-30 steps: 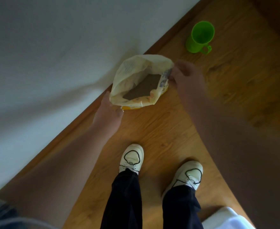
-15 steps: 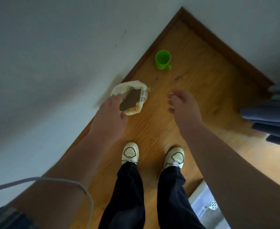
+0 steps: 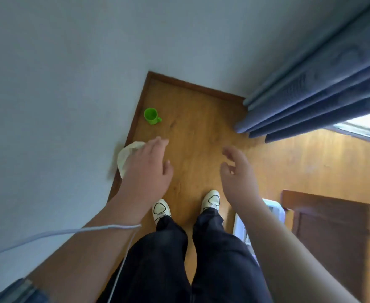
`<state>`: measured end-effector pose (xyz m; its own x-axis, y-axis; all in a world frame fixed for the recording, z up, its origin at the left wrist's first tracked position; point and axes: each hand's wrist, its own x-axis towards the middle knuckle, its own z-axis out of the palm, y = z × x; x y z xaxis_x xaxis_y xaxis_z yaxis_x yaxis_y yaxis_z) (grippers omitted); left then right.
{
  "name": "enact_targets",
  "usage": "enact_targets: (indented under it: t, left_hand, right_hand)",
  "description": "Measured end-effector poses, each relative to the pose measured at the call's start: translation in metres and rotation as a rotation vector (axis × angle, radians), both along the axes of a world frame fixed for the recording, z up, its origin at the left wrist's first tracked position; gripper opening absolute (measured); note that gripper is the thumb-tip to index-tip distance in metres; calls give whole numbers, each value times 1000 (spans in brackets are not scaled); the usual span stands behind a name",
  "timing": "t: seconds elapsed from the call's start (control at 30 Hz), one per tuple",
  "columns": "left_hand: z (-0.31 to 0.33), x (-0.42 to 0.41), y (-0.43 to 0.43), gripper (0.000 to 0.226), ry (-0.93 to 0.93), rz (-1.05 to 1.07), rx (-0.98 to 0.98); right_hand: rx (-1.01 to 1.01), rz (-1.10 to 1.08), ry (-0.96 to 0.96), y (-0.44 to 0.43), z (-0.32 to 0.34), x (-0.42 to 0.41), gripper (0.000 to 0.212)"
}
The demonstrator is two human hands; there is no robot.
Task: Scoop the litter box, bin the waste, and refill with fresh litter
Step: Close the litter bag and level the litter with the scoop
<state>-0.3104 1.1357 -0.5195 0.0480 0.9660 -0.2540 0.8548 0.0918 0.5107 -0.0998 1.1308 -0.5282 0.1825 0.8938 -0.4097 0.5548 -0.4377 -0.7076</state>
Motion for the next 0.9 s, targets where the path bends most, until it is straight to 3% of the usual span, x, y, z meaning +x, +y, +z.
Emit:
enact_targets:
  t: [0.33, 0.53, 0.7, 0.9]
  left_hand:
    - [18, 178, -64, 54, 65, -525, -97]
    - [-20, 297, -128, 55, 135, -758, -129]
    - [-57, 369, -184, 52, 126, -812, -174]
    - [-170, 425, -226, 50, 80, -886, -223]
  right_hand:
    - [-19, -540, 65, -152, 32, 125, 45]
    - [-61, -787, 66, -257, -16, 207, 47]
    - [-111, -931, 52, -333, -64, 259, 47]
    - [-129, -1069, 45, -363, -182, 295, 45]
